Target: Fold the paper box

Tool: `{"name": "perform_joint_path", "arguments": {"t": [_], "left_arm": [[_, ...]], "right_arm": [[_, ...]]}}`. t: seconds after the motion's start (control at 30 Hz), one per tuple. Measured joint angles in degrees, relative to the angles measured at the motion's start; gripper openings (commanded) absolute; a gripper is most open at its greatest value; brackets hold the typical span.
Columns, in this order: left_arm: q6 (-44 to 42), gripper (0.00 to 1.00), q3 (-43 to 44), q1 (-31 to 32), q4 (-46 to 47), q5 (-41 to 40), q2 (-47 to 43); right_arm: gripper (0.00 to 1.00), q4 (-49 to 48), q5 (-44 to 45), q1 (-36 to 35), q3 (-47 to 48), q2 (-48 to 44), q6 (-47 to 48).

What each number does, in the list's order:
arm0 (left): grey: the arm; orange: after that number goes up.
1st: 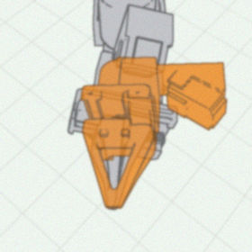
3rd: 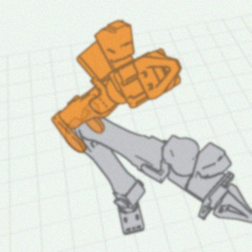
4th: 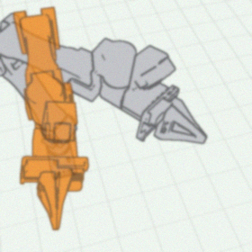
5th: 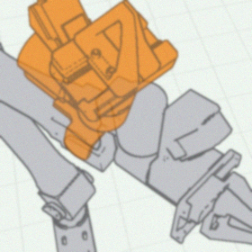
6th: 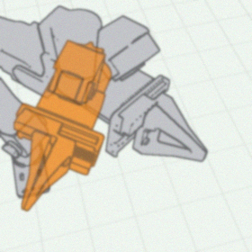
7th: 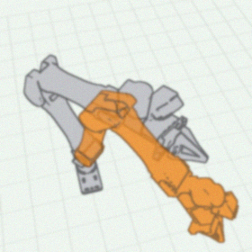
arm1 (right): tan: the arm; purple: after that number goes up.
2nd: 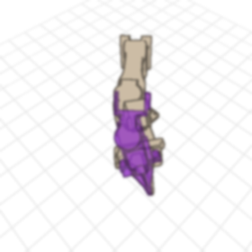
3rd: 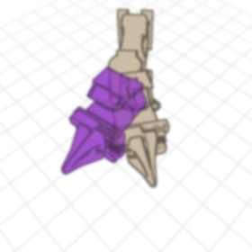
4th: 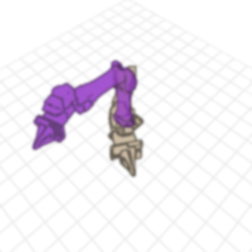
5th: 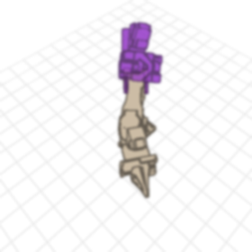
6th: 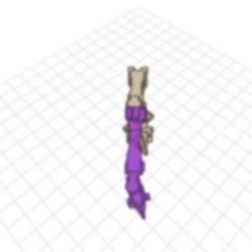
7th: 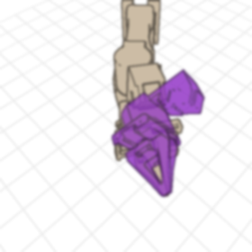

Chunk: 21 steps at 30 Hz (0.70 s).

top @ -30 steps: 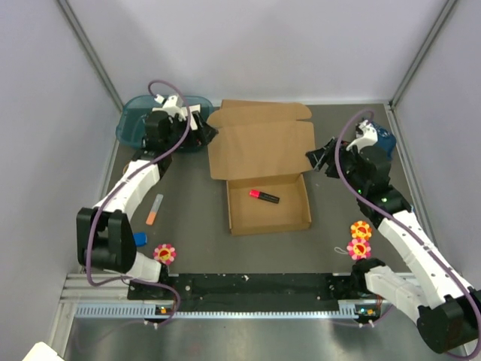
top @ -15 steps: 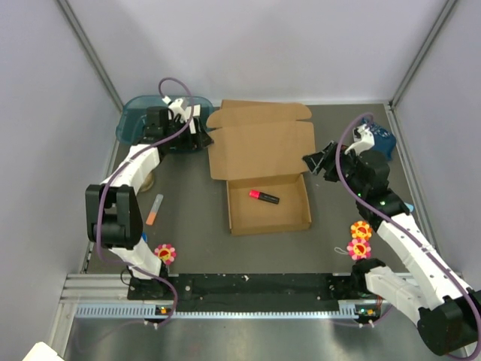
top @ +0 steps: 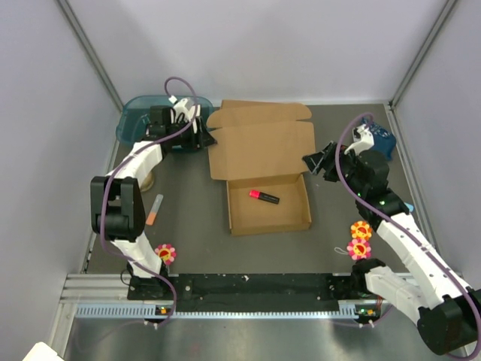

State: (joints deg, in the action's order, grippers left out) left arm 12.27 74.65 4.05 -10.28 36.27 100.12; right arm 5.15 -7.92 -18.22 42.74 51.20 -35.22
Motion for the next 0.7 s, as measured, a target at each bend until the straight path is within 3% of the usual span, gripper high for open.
{"name": "perform_joint_path", "arguments": {"t": [0.27, 0.43, 0.7], "left_arm": [[0.7, 0.51, 2.19, 0.0, 2.45, 3.69, 3.26], [1.16, 0.3, 2.25, 0.0, 3.21, 5.57, 4.83], [1.42, 0.05, 2.75, 0.07, 4.02, 8.09, 5.66]], "right_arm": [[0.7, 0.11, -0.15, 0.0, 0.0, 0.48, -0.46], [0.71, 0.57, -0.13, 0.0, 0.02, 0.59, -0.42], [0.72, 5.57, 3.89, 0.0, 6.64, 5.01, 6.32]]}}
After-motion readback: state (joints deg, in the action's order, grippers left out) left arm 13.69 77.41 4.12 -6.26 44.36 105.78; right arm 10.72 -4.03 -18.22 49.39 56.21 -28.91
